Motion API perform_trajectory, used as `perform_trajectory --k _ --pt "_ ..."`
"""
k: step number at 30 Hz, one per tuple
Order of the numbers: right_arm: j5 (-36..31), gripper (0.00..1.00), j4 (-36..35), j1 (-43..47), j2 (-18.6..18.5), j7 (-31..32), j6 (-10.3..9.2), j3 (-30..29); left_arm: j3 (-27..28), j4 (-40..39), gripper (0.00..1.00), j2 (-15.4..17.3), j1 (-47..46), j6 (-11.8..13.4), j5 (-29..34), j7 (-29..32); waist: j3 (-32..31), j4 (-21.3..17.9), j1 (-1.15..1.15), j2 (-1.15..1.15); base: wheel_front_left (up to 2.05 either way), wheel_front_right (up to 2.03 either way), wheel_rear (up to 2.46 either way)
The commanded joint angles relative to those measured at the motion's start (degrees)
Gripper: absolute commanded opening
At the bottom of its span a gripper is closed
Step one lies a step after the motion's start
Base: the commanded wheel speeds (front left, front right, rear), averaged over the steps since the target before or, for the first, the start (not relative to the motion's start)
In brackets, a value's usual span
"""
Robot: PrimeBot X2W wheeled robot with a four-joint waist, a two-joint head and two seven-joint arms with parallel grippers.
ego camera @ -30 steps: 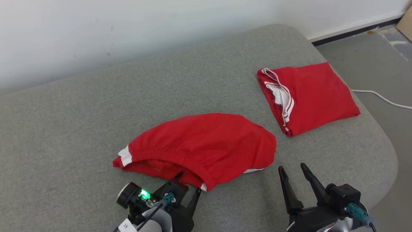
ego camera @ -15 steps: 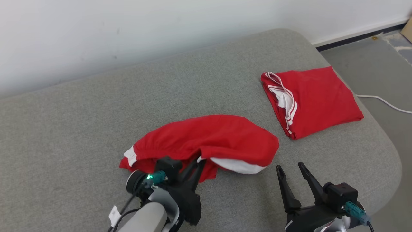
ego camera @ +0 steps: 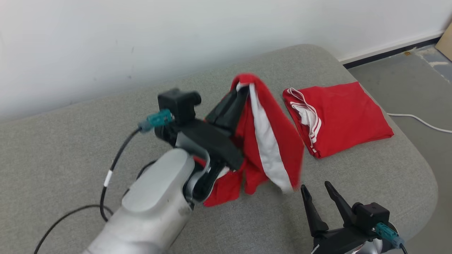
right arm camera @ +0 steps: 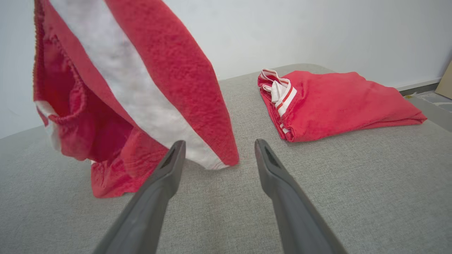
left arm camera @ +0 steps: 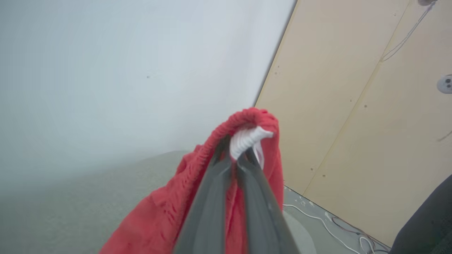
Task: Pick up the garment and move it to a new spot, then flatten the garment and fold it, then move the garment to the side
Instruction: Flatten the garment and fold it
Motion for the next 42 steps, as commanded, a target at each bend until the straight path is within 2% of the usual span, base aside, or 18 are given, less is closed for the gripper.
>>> perform_trajectory --k 1,6,9,13,18,21,24,34,35,36,42 --pt "0.04 1.0 0.1 0.88 -0.25 -0.22 -0.16 -0.46 -0.24 -1.2 0.0 0.0 -1.72 0.84 -1.81 -0.06 -0.28 0.39 0.0 0.0 0.0 0.0 0.0" --pt "-0.52 1.0 -0.09 1.52 -0.13 -0.04 -0.15 -1.13 -0.68 -1.47 0.0 0.1 -2.61 3.88 -4.61 -0.05 -0.75 1.64 0.0 0.0 0.0 0.0 0.0" --pt "-0.35 1.0 -0.2 1.97 -0.02 0.01 -0.15 -1.11 -2.98 3.48 0.0 0.57 0.11 6.94 -2.73 0.93 -1.23 3.13 0.0 0.0 0.0 0.0 0.0" --pt "-0.04 1.0 -0.37 2.14 0.06 0.18 -0.16 -0.33 -4.15 9.85 0.0 3.34 5.17 9.97 -2.9 3.91 -1.9 5.36 0.0 0.0 0.0 0.0 0.0" --pt "-0.21 1.0 -0.56 3.19 0.03 0.6 -0.15 -0.44 -3.64 13.68 0.0 7.06 13.16 10.52 -6.12 7.34 -2.92 8.68 0.0 0.0 0.0 0.0 0.0" --pt "-0.15 1.0 -0.79 3.52 -0.31 0.71 -0.15 -0.95 -2.94 13.7 0.0 8.94 17.36 10.0 -8.46 9.7 -3.55 10.52 0.0 0.0 0.0 0.0 0.0" --pt "-0.2 1.0 -1.13 4.11 -0.47 1.11 -0.15 -0.99 -2.6 13.02 0.0 10.73 20.54 10.83 -9.58 10.67 -4.03 12.08 0.0 0.0 0.0 0.0 0.0" --pt "-0.15 1.0 -1.96 4.76 -0.48 1.99 -0.16 -0.45 -0.96 8.97 0.0 13.26 26.87 13.42 -10.52 7.55 -4.82 14.7 0.0 0.0 0.0 0.0 0.0" --pt "-0.13 1.0 -2.1 4.77 -0.54 2.14 -0.15 -0.48 -0.95 8.45 0.25 13.35 27.08 13.43 -10.14 6.59 -4.83 14.76 0.0 0.0 0.0 0.0 0.0" --pt "-0.17 1.0 -2.21 4.82 -0.56 2.12 -0.15 -0.53 -0.94 8.05 1.0 13.47 27.23 13.62 -9.77 5.63 -4.82 14.82 0.0 0.0 0.0 0.0 0.0" --pt "-0.38 1.0 -2.8 5.25 -0.76 2.35 -0.15 -1.14 1.59 4.92 1.0 14.47 28.85 13.72 -7.04 0.35 -4.83 15.03 0.0 0.0 0.0 0.0 0.0"
